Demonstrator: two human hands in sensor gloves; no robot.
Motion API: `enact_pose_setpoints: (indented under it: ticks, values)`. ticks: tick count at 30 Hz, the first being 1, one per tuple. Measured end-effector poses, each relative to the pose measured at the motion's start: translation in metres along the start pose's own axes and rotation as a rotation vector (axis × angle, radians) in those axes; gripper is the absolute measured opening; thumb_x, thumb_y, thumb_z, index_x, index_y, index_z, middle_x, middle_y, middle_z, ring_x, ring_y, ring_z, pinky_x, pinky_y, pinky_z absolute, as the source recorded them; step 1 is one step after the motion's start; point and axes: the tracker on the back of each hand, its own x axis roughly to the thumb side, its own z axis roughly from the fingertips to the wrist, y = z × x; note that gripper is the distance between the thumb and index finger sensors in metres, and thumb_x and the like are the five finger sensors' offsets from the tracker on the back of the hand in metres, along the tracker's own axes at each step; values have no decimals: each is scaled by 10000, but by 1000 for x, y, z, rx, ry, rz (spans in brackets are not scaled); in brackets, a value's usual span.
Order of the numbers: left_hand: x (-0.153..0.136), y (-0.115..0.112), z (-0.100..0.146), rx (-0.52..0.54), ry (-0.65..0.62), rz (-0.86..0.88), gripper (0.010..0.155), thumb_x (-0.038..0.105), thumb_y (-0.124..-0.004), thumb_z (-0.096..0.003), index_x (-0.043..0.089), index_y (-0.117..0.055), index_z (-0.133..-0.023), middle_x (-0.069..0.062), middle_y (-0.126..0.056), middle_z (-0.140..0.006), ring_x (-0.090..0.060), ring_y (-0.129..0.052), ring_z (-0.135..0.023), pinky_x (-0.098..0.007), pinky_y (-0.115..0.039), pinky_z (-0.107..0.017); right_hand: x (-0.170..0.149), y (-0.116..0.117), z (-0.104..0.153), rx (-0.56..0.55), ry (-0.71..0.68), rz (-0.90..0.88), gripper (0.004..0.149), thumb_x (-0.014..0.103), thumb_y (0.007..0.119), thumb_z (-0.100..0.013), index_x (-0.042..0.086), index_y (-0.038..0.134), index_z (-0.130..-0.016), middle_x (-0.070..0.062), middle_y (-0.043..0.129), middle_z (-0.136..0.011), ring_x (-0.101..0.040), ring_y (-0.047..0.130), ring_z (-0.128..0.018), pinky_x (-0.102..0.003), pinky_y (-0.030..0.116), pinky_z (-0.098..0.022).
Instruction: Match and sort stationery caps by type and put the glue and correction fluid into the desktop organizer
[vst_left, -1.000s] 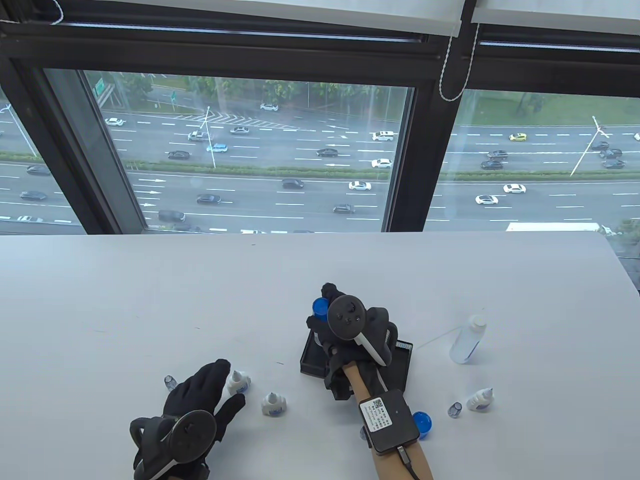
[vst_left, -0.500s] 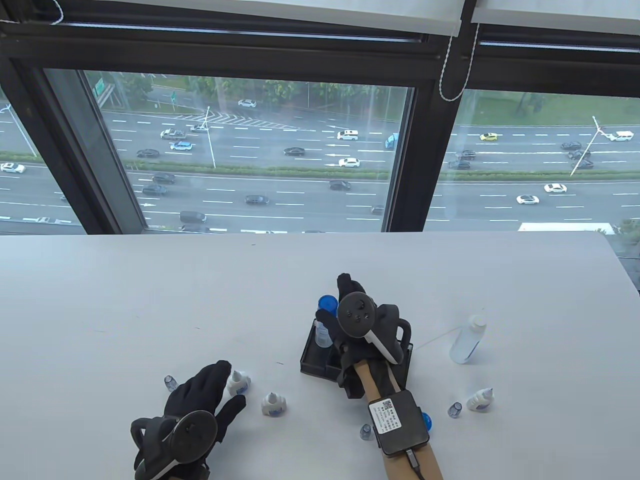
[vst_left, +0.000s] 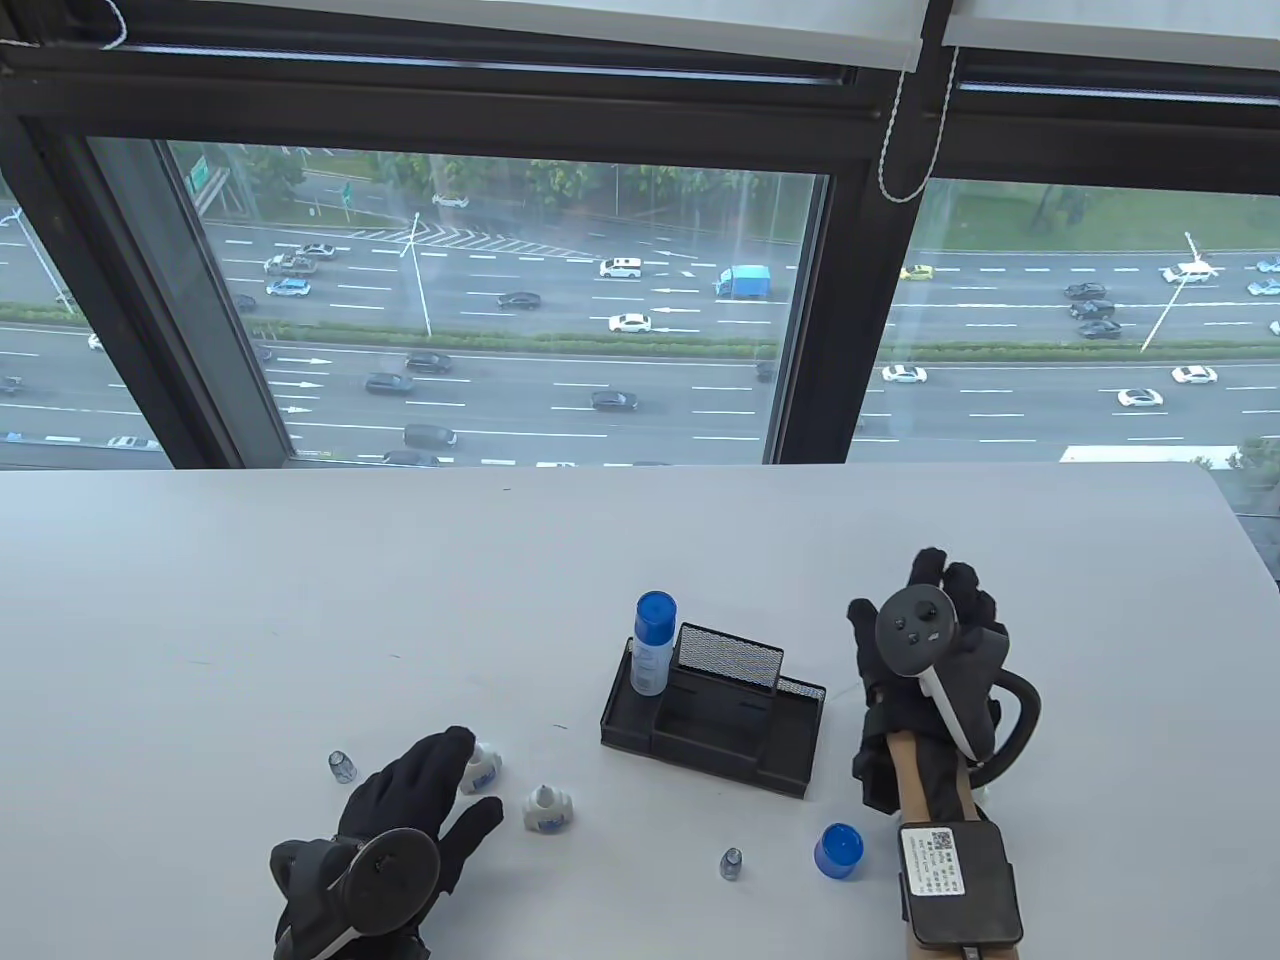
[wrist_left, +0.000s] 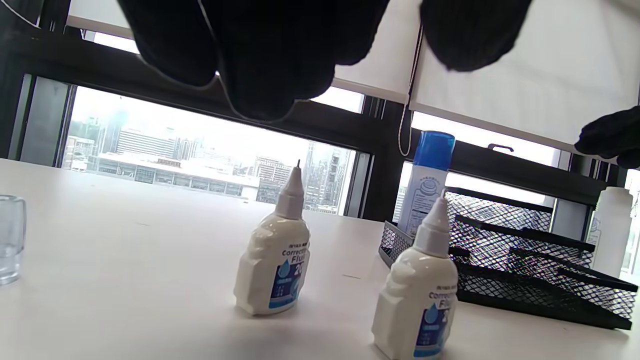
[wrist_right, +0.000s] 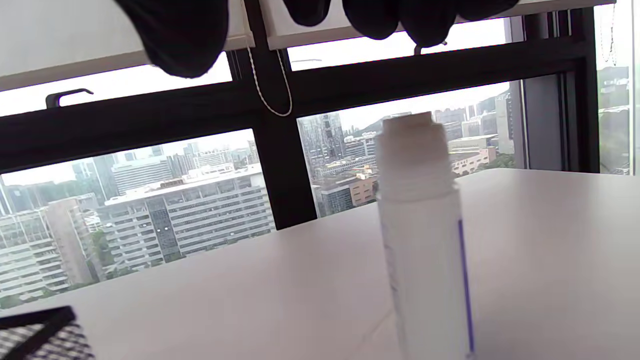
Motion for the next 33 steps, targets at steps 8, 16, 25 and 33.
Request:
enact_pose_setpoints:
  ticks: [8,16,25,33]
  values:
    - [0,-6,0,-29,-3,1,703,615,-653,-560,240,-529,-1141,-74,-717,-1140,-282,-903,-968,-541,-743,-692,-19,35,-13,125,45,83,745,473,709,-561,246,332,-1162,-223,294,-1197,-490,485,-1055,-633,457,-754]
    - [4,-7,-1,-23,-19,32,701,612,-654,-561,237,-531,-1140,-75,-717,-1138,-281,-902,-966,-540,-743,-691,-13,35,-16,25,6,153,572,286,775,-534,260,575,-1069,-151,643,-1068,-368,819,-861,-520,689,-666]
    - [5,-9,-1,-26,-17,36,704,615,-655,-560,238,-531,-1141,-73,-717,-1139,-283,-902,-967,-542,-741,-693,5,-24,0,-61,-130,58,574,269,844,-490,243,649,-1029,-114,730,-1027,-362,867,-831,-506,724,-651]
    - [7,-12,-1,-40,-35,11,717,628,-654,-554,237,-528,-1142,-76,-715,-1141,-282,-900,-969,-542,-741,-693,49,-79,55,-109,-449,-247,596,287,849,-490,224,636,-1044,-111,746,-1024,-339,887,-830,-482,746,-655]
